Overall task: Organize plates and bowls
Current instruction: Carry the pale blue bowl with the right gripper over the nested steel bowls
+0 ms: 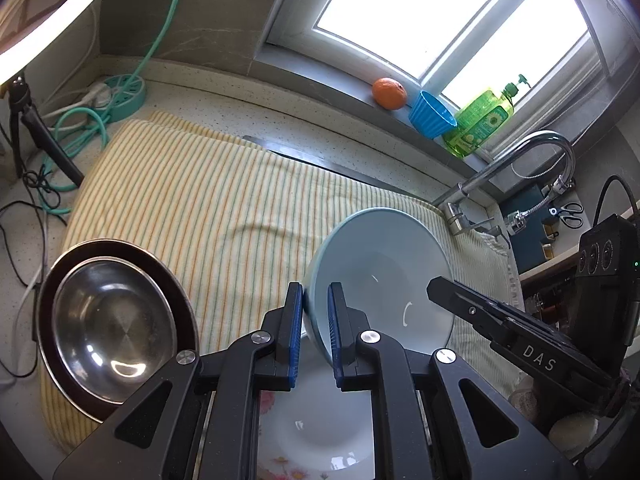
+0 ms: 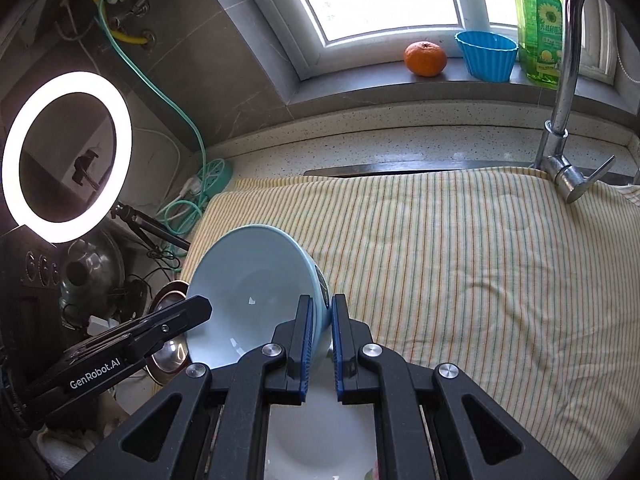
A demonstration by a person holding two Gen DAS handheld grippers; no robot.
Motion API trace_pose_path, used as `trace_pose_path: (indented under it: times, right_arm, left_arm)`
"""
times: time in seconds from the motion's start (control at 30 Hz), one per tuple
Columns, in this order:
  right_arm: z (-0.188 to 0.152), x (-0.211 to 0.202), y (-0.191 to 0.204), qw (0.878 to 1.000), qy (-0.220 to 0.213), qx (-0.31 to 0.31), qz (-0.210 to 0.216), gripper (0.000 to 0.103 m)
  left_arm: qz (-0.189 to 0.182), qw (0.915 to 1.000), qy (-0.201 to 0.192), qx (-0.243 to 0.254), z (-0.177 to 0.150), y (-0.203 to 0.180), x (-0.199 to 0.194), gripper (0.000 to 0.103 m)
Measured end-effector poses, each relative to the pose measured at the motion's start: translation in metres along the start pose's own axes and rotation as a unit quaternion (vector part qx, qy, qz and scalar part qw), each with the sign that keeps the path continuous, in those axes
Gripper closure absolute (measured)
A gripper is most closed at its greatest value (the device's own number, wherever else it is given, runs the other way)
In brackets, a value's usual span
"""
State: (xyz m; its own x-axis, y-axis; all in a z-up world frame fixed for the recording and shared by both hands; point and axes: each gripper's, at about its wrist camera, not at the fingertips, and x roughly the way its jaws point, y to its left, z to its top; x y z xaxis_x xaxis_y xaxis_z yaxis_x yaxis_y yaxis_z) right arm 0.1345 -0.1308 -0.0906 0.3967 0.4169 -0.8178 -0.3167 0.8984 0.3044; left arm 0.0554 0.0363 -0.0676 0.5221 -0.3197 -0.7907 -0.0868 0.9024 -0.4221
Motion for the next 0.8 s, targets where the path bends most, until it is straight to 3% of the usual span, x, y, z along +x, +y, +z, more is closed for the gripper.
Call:
trace_pose_path:
  times: [0.8]
  right_arm:
    - [-0.005,0.041,0.093,0.997,0.033,-0.065,0.038,0.095]
  left_arm:
    - [0.030,0.9965,-0.030,-0.072,-0.011,0.085,-0.044,0.092]
